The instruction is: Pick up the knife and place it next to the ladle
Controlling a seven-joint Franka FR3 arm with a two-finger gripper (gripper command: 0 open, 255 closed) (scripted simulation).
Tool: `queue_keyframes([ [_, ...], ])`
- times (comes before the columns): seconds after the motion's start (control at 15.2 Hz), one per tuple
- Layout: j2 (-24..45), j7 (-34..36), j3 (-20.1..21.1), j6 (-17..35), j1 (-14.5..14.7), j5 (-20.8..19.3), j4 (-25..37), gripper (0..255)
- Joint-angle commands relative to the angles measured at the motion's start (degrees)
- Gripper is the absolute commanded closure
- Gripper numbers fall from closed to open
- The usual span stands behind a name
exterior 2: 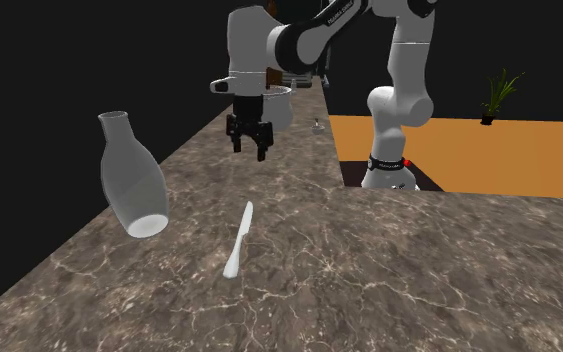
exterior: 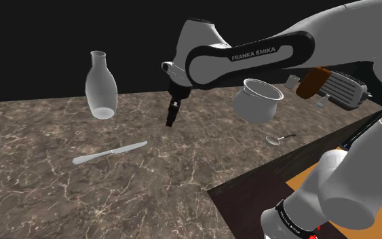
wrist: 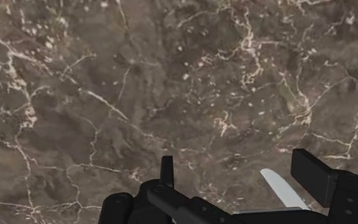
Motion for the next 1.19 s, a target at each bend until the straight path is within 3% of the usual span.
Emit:
queue_keyframes([
  [0.0,2.2,-2.2,0.9,1.3,0.9,0.2,1.7,0],
  [0.92,18.9,-13.7,8.2,7.8,7.9,-1.7,16.4,0],
  [1.12,20.5,-14.0,8.4,9.1,8.5,-2.2,16.9,0],
])
